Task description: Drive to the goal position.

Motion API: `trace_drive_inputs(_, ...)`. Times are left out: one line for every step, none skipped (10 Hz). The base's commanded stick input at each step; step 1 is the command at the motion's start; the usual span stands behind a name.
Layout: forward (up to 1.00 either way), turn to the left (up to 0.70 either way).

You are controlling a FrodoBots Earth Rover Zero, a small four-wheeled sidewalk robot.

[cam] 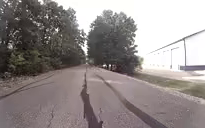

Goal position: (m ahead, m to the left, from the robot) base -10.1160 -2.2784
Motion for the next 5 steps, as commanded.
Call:
trace_drive_inputs(0.7, 0.0)
trace_drive_inputs(0.7, 0.0)
trace_drive_inputs(0.7, 0.0)
trace_drive_inputs(0.7, 0.0)
trace_drive_inputs(0.7, 0.0)
